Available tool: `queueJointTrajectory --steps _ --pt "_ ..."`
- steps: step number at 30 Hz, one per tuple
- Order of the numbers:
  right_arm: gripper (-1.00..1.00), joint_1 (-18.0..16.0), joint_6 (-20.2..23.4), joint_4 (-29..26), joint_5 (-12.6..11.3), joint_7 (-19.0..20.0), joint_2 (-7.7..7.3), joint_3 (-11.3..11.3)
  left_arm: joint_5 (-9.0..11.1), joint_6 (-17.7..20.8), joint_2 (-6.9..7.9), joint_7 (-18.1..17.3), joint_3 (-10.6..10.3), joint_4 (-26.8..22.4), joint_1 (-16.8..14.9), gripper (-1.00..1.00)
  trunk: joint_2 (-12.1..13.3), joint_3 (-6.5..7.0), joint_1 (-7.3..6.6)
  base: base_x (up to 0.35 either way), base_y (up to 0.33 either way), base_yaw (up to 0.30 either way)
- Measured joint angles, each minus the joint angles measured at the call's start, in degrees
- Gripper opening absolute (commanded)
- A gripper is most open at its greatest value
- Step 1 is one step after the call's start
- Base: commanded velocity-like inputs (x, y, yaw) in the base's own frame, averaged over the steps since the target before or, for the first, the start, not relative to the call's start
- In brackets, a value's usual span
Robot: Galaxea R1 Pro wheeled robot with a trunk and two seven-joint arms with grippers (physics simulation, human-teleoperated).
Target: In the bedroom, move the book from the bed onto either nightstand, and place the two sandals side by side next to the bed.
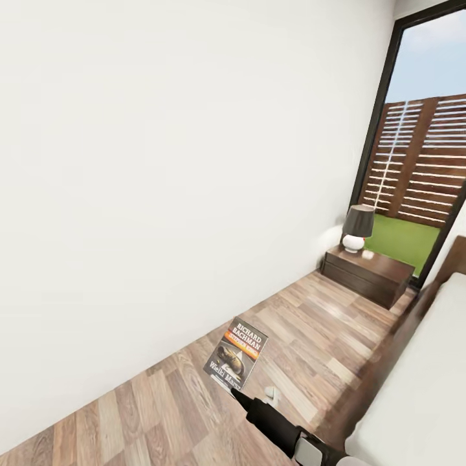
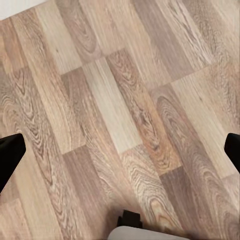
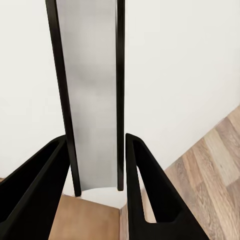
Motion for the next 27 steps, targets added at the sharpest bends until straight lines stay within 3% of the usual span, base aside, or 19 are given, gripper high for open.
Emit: queueJointTrajectory --steps 11,27 --pt "-1.0 0.0 0.0 0.0 0.0 0.0 -0.01 0.0 0.0 -0.3 0.0 0.0 0.0 0.0 0.0 1.0 0.0 0.0 0.0 0.286 0.138 -0.047" --pt "-1.0 0.0 0.0 0.0 0.0 0.0 -0.02 0.0 0.0 -0.3 -0.01 0.0 0.0 0.0 0.0 1.0 0.0 0.0 0.0 0.274 0.203 -0.248"
